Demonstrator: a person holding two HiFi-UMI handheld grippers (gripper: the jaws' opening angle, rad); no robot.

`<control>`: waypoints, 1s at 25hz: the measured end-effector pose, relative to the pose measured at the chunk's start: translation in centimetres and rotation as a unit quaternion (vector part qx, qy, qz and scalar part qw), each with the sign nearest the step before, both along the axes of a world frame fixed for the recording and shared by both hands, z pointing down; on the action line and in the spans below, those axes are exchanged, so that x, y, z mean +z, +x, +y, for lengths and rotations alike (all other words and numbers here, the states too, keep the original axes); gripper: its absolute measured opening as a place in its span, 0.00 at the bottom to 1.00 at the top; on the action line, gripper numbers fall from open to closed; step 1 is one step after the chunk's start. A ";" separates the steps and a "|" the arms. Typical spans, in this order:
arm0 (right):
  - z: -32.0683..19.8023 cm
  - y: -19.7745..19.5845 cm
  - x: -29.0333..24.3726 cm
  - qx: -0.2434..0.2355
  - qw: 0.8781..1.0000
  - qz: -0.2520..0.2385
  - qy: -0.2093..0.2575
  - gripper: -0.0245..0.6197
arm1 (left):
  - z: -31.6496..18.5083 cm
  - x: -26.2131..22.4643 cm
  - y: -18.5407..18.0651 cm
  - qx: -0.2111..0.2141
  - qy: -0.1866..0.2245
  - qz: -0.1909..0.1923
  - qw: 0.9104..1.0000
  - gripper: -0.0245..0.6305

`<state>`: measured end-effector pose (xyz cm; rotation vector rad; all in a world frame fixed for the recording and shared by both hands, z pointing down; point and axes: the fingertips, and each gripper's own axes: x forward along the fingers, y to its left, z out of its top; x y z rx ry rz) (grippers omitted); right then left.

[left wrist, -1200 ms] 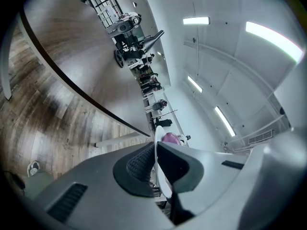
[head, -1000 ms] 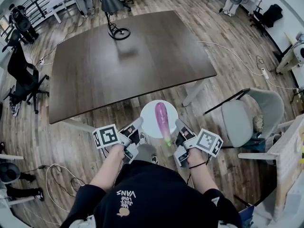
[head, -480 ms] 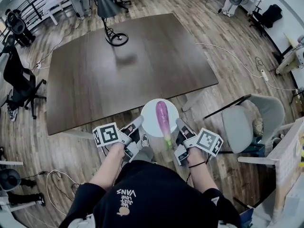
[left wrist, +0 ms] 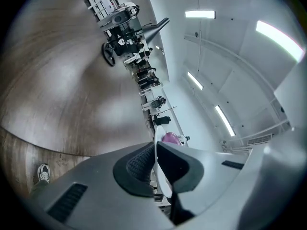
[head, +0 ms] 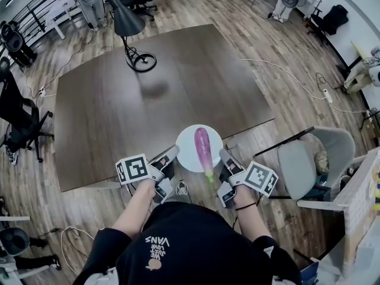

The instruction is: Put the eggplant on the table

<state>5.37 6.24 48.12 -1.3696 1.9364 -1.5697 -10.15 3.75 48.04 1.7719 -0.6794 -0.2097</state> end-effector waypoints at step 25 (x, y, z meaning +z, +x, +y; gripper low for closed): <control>-13.4 0.9 0.6 0.012 1.000 0.005 -0.007 0.09 | -13.8 0.7 1.0 0.016 -0.003 0.000 1.000 0.07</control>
